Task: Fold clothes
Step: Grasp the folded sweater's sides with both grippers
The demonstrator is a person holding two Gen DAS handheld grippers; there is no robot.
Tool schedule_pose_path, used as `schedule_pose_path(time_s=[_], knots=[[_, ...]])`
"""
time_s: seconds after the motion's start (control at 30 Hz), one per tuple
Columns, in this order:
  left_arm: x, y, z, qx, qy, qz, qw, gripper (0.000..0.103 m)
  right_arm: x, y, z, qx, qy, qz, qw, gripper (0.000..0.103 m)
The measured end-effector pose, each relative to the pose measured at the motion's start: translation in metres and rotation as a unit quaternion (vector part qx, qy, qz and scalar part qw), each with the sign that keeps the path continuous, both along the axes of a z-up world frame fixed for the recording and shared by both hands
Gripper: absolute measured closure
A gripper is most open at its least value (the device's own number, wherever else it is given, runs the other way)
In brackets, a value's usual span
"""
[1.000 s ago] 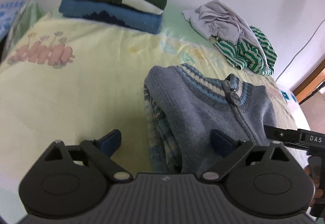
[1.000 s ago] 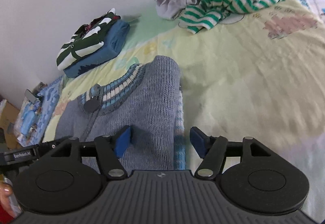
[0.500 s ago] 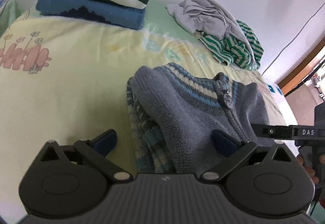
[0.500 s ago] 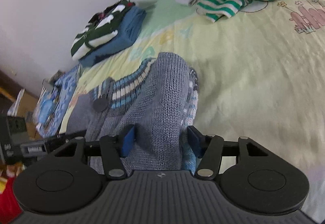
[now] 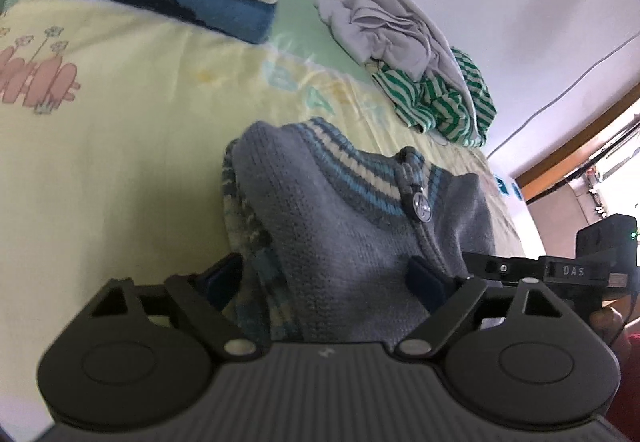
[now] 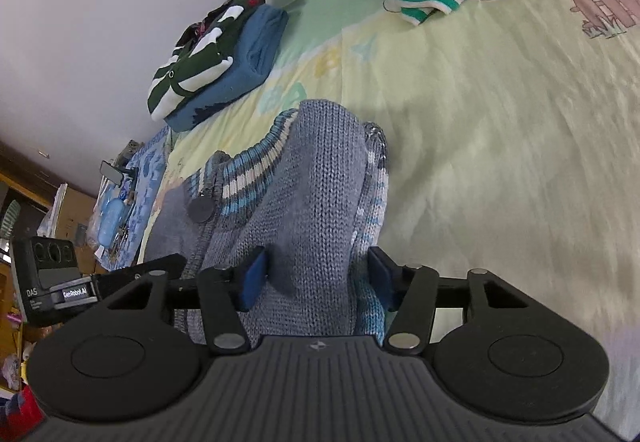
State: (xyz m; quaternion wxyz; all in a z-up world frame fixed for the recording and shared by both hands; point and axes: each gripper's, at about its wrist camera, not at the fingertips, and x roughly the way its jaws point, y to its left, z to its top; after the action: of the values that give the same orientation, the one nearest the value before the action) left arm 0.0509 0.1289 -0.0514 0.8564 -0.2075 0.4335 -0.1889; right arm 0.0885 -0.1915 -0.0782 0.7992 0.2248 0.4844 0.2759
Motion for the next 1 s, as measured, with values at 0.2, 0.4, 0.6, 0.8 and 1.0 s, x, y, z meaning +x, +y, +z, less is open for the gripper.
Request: schedule_pose_path(time_s=[0.2,0.4,0.6,0.8,1.0], knots=[[0.002,0.003,-0.002,-0.013,0.005,-0.019,0.9997,0.002,0.001,0.004,0.005,-0.021,0.005,0.015,1.0,0.046],[0.004,0.006,-0.002,-0.028,0.014,-0.024,0.9992,0.003,0.002,0.0,0.005,-0.023,0.026,0.026,0.999,0.045],[0.002,-0.001,-0.001,-0.019,0.006,-0.016,0.9997,0.005,0.007,0.005,0.003,-0.011,0.029,0.034,0.999,0.049],[0.001,-0.003,-0.001,-0.017,0.009,0.001,0.9998,0.031,0.006,0.005,0.004,-0.008,0.033,0.039,0.999,0.059],[-0.001,0.0,-0.003,-0.025,0.013,0.025,0.9993,0.042,0.009,0.007,0.001,0.003,0.033,0.037,0.999,0.042]])
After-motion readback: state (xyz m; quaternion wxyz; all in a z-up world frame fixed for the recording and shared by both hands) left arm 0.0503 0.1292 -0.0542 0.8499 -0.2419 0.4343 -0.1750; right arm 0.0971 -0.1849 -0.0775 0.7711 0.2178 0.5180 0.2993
